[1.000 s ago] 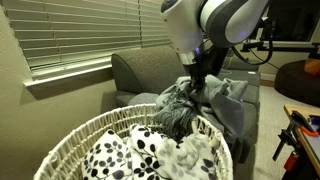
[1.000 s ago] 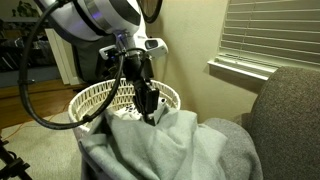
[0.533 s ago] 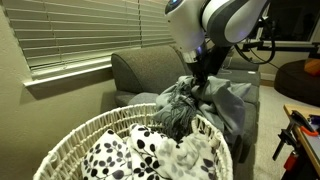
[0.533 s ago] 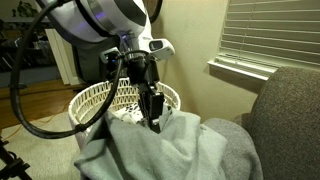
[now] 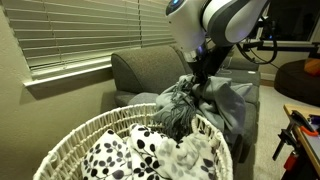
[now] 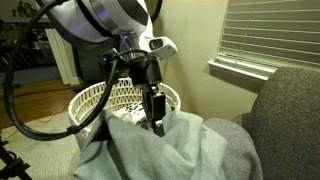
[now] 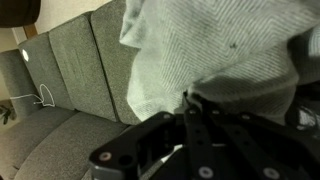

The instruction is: Put the green blanket in the basket on the couch

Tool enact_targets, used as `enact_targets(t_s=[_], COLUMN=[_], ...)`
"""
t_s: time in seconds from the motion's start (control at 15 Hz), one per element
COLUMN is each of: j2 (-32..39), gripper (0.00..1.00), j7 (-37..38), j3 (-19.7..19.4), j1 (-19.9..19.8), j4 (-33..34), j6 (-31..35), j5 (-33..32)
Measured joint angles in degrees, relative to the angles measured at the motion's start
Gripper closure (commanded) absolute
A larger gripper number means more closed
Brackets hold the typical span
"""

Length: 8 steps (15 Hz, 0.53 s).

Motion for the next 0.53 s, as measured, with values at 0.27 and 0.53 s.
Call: enact_targets(t_s=[0.27,0.53], j2=[0.0,0.0], gripper=[0.99,0.72], j7=[3.0,6.2], j3=[-0.2,-0.3], j1=[-0.3,-0.4], j4=[0.1,0.1], j6=[-1.4,-2.9], j5=[-1.0,-2.2])
